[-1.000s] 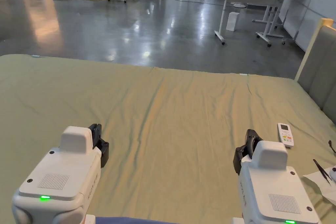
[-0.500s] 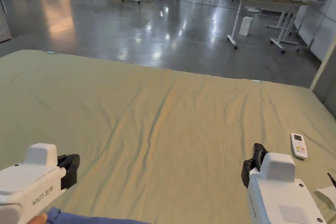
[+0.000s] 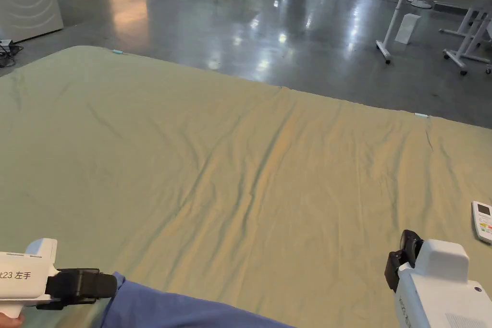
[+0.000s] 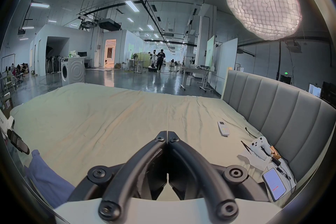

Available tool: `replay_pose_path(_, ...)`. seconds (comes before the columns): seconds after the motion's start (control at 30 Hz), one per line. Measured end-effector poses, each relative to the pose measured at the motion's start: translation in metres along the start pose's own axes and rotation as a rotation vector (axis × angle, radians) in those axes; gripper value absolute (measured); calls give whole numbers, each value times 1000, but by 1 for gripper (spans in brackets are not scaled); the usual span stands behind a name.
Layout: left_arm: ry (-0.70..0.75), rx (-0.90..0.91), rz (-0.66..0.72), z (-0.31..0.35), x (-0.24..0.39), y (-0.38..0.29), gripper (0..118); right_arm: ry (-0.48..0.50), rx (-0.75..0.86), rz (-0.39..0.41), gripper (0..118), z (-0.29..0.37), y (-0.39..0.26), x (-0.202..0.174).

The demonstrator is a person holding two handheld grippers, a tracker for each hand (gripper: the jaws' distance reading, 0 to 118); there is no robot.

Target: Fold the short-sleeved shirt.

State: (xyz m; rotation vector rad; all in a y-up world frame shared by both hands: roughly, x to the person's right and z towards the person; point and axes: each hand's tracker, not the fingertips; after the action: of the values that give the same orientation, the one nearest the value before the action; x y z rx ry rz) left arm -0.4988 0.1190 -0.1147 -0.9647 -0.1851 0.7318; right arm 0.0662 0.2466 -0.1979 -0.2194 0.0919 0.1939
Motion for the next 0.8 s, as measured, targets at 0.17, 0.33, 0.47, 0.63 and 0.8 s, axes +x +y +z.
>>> replay_pose_path(0.17,-139,0,122,-17,-35,-7,83,-4,-29,3,0,-4,-7,1)
replay_pose_path(0.33,-339,-61,261,-29,-21,-21,83,-6,-57,4,0,-7,-14,2)
replay_pose_path(0.47,-367,-62,224,-58,-40,-29,81,-7,-67,-1,0,-4,-12,1)
replay_pose_path(0.63,-234,-112,123,-68,-19,-29,16,-6,-68,9,0,-3,-11,2)
replay_pose_path(0.8,-176,-106,98,-58,1,-25,9,-8,-68,8,0,-1,-11,5)
